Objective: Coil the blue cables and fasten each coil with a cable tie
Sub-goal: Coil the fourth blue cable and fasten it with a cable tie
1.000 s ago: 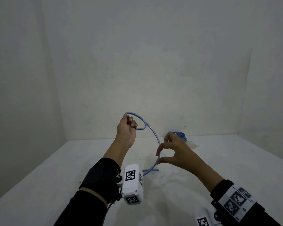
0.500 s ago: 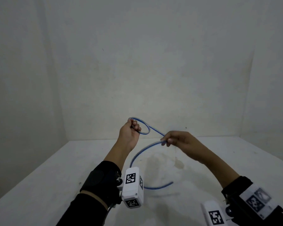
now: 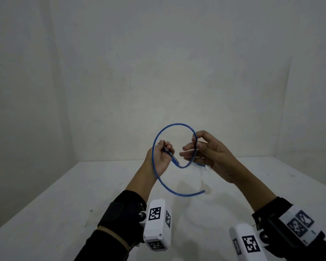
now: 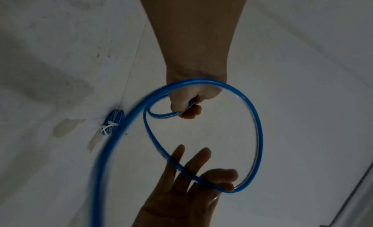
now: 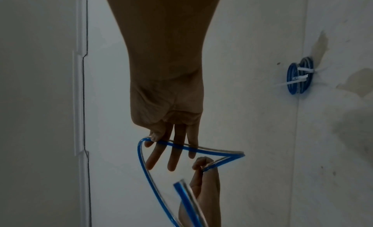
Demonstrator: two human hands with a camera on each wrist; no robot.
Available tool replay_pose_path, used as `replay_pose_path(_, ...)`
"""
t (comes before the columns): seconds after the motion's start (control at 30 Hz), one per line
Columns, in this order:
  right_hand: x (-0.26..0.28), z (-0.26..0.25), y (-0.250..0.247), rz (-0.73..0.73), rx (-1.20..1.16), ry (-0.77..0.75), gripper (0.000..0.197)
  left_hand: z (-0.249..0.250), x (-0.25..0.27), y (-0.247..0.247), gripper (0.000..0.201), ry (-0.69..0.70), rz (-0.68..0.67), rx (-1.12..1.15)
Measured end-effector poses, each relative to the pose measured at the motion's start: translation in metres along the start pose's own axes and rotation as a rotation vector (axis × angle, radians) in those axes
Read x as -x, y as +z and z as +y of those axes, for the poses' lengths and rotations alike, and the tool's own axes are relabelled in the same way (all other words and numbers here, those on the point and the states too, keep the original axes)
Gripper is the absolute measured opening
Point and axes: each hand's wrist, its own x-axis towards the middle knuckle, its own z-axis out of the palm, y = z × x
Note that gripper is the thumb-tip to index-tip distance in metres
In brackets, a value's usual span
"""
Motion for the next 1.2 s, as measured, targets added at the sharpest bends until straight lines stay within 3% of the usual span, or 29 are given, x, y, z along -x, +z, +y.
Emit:
replay_pose_path(0.1, -0.003, -0.004, 0.002, -0.01, -0.081, -0.054, 0.017, -0.003, 0.007, 0.006, 0.03, -0.044, -0.013, -0.05)
replay_pose_path(0.4, -0.017, -0.008, 0.013, 0.008, 0.054, -0.072, 0.023, -0.022, 0.034, 0.023, 0.026, -0.157, -0.107, -0.441)
replay_pose_path(0.6, -0.021, -0.008, 0.01, 0.082, -0.002, -0.072, 0.027, -0.025, 0.042, 0.024, 0.031, -0.149, -0.148, -0.416)
replay_pose_path(0.83, -0.025, -0.002, -0.002, 0.111, 0.018, -0.041, 0.032, -0.026, 0.043, 0.023, 0.022, -0.15, -0.157, -0.484)
replay_pose_path(0.93, -0.027, 0.002, -0.006, 0.163, 0.13, -0.024, 0.032, -0.026, 0.047, 0.02, 0.019, -0.167, -0.191, -0.521)
replay_pose_path(1.2, -0.027, 0.02, -0.015, 0.261, 0.116, 0.052, 0.031, -0.03, 0.052, 0.016, 0.033, -0.077, -0.314, -0.691)
